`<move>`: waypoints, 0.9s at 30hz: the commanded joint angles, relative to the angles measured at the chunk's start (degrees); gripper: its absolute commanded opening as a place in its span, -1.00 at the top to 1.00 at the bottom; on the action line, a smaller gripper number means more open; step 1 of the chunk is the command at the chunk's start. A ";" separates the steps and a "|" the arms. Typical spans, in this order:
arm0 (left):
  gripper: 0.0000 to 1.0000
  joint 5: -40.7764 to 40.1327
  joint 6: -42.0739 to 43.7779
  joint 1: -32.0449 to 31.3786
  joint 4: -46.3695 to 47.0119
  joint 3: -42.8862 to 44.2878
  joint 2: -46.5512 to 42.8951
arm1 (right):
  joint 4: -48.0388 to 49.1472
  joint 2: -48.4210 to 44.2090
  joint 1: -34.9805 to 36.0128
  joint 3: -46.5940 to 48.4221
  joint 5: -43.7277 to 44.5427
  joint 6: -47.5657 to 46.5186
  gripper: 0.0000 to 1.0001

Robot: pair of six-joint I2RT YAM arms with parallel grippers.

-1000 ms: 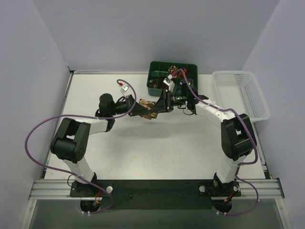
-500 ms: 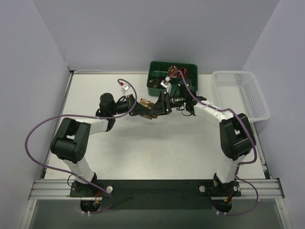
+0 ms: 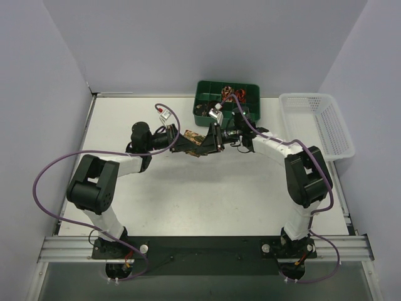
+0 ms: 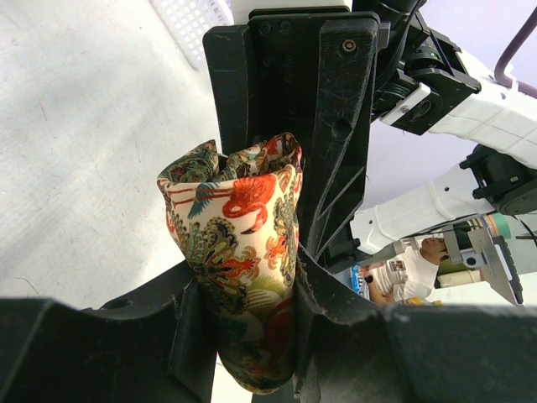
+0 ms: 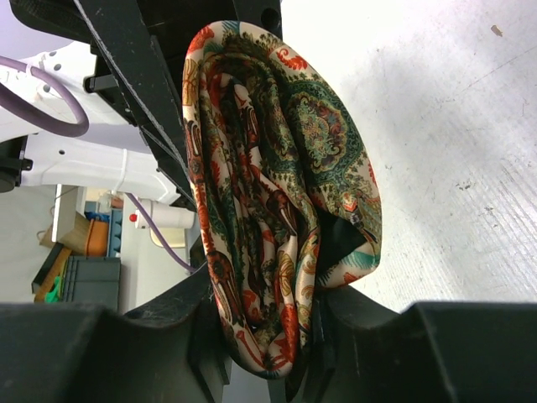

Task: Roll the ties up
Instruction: Place the tie in the storage box.

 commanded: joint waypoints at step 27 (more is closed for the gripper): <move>-0.89 -23.71 22.03 5.41 -31.75 8.01 -8.34 | -12.42 4.54 -7.16 15.49 21.16 -7.83 1.00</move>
